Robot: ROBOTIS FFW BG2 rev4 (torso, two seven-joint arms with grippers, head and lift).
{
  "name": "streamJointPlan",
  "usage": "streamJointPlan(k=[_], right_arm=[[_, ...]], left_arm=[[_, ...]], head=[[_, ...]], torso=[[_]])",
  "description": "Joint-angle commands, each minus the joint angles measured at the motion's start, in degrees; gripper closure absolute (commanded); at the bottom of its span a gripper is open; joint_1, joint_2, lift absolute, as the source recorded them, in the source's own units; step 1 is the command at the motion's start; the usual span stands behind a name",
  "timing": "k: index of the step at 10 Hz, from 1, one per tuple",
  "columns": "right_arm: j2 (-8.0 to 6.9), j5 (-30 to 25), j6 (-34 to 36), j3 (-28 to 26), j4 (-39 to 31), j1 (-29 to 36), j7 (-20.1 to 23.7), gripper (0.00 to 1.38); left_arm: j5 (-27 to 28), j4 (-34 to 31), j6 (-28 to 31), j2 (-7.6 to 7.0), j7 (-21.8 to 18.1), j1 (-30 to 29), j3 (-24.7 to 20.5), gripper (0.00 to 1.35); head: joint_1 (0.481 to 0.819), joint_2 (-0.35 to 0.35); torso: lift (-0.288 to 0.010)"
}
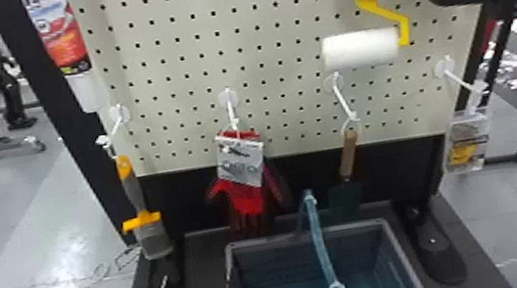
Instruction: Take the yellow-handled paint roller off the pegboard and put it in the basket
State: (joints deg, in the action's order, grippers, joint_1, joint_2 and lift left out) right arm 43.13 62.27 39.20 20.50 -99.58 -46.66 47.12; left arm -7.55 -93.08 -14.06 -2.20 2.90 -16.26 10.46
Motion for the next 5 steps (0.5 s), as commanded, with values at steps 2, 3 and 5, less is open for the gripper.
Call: streamJointPlan(k=[2,3,5], right_arm=[[0.03,0.1,0.0,0.0,-0.1,-0.2,0.0,1.28],[0.03,0.1,0.0,0.0,-0.1,-0.2,0.0,1.28],[-0.06,0.3,0.0,0.0,-0.2,-0.1,0.0,1.28]], left_arm=[[0.0,0.0,0.0,0.0,0.0,0.0,0.0,0.13],[0.0,0.0,0.0,-0.09,0.0,0.0,0.0,0.13],[-0.1,0.0,0.0,-0.09,0.0,0.0,0.0,0.13]], head=[[0.549,0.0],[0.549,0.0],[0.549,0.0]], torso=[[-0.1],[-0.1],[-0.1]])
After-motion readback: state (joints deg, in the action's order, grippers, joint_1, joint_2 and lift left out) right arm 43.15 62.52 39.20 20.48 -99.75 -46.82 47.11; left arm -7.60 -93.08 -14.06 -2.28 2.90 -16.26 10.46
